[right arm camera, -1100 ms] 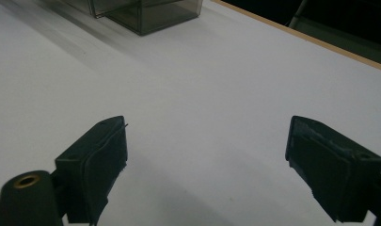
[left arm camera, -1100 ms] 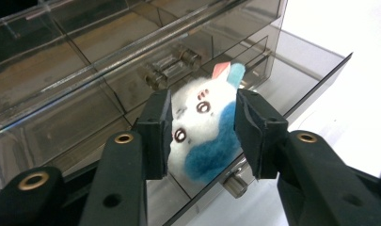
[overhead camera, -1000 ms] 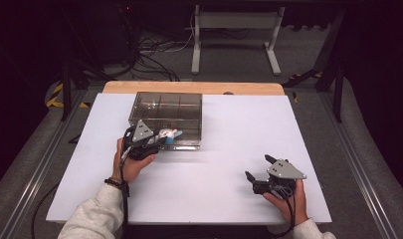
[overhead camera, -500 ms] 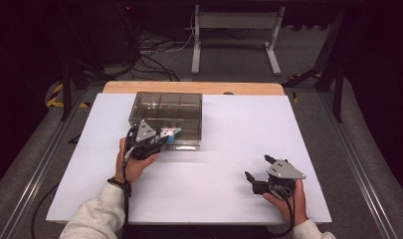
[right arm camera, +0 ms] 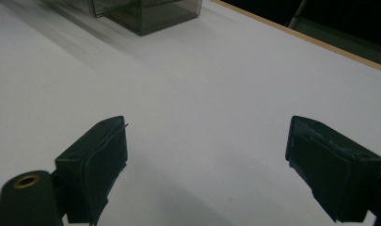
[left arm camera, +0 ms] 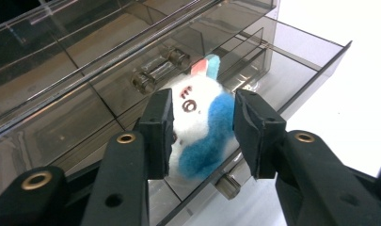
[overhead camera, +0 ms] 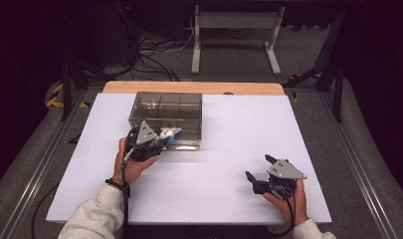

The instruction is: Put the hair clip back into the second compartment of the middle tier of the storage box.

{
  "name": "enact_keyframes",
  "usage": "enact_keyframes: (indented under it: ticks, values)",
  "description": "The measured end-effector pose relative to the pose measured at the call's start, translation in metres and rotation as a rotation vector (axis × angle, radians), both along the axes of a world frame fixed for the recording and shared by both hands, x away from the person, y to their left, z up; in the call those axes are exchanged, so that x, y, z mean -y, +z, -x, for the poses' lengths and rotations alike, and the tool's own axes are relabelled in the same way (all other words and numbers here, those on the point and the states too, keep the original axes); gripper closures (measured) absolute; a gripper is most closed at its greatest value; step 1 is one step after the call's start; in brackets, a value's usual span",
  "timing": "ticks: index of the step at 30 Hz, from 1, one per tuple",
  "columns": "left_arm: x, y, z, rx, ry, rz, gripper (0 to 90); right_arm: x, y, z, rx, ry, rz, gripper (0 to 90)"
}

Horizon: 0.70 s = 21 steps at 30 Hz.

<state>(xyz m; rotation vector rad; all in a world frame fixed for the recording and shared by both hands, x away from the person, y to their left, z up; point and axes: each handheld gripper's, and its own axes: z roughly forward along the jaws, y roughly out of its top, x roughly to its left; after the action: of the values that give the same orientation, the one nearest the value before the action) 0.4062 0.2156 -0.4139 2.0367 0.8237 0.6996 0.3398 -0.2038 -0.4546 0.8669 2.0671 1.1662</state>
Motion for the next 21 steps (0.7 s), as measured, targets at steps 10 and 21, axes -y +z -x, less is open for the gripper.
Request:
enact_keyframes:
  ticks: [10, 21]
  values:
    - [0.006, 0.007, 0.011, 0.034, -0.035, -0.004, 57.4, 0.000, 0.000, 0.000, 0.001, 0.002, 0.005, 13.7]
    - [0.005, 0.002, 0.022, 0.042, -0.086, -0.035, 65.0, 0.000, -0.001, 0.000, 0.001, 0.000, 0.004, 13.7]
